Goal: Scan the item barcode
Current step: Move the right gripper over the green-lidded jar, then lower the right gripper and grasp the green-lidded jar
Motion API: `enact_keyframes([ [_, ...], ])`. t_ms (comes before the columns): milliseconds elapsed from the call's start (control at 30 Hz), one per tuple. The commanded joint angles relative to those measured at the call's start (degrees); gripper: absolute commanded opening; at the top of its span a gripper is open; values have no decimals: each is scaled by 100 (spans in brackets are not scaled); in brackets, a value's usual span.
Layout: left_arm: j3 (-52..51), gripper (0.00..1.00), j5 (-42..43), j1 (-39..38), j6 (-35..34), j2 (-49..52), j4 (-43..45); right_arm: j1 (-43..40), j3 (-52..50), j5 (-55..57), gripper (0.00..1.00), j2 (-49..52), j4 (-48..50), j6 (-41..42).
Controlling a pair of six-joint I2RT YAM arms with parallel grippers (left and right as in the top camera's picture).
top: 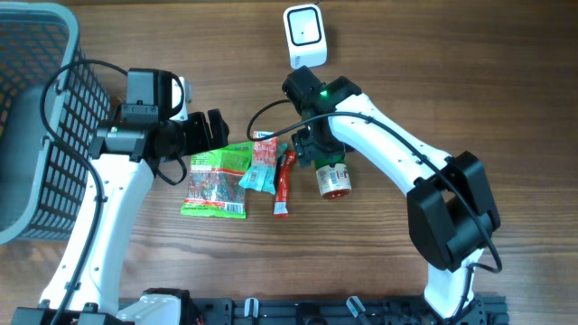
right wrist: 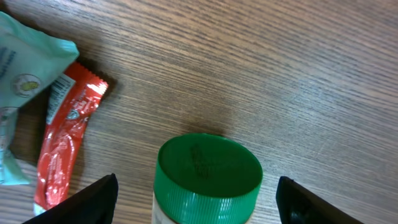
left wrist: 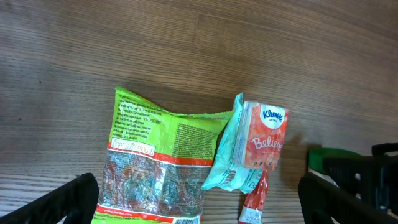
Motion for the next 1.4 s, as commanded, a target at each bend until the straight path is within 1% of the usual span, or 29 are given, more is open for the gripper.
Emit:
enact_keyframes([
  [0,20,100,63,-26,-48,17,11,28,-238,90,79,79,216,-7],
  [367,20,100,63,-26,-48,17,11,28,-717,138,76,79,866,-13],
  [800,20,100,63,-26,-48,17,11,28,-737,140,77,79,767,-164],
  [933,20,100,63,-26,-48,17,11,28,-737,308,81,79,769,-323],
  [1200,20,100,63,-26,-48,17,11,28,-737,310,84,79,776,-485],
  [1233,20,100,63,-26,-50,17,11,28,-737,308,90,79,767,-481],
  [1267,20,100,63,-26,-50,17,11,28,-737,308,99,79,761,-481],
  [1367,20,100,63,-26,-50,17,11,28,-737,291,100,79,761,-481],
])
